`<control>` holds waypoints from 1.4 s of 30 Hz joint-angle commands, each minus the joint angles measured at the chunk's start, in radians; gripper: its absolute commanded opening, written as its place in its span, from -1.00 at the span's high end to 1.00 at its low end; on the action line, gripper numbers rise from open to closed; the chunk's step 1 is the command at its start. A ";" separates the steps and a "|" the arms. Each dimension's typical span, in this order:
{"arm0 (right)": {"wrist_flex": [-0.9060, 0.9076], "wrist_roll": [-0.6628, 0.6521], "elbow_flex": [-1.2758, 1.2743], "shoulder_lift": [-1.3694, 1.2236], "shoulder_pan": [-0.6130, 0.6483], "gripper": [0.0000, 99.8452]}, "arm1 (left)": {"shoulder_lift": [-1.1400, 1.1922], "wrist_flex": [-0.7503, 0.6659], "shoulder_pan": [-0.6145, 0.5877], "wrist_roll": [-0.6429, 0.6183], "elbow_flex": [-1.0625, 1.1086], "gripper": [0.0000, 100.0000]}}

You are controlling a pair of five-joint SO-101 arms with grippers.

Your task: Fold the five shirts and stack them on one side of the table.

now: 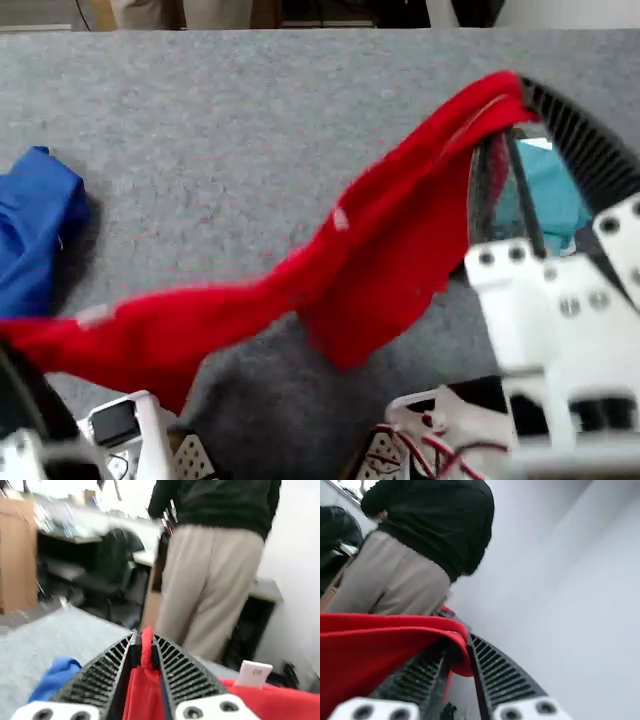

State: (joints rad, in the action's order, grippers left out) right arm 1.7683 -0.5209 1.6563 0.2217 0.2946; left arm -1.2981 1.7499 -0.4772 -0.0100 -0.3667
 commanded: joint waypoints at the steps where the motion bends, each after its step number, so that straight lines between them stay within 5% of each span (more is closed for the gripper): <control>1: 0.003 -0.020 -0.036 0.030 0.061 1.00 | -0.031 0.009 -0.026 0.009 0.060 0.96; 11: -0.270 -0.028 -0.255 0.165 0.073 1.00 | -0.091 0.000 -0.031 0.008 0.143 0.96; 18: -0.479 -0.101 -0.381 0.220 0.099 1.00 | -0.088 -0.212 -0.031 0.009 0.120 0.96; 24: -0.466 -0.097 -0.384 0.240 0.137 1.00 | -0.088 -0.282 -0.031 0.009 0.112 0.96; 31: -0.364 -0.100 -0.384 0.243 0.137 1.00 | -0.097 -0.262 -0.032 0.011 0.110 0.96; 42: -0.362 -0.101 -0.381 0.246 0.137 1.00 | -0.097 0.011 -0.031 0.043 0.109 0.96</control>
State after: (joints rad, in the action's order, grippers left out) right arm 1.4108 -0.6114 1.2712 0.4641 0.4219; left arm -1.4009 1.7208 -0.4987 0.0284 -0.2931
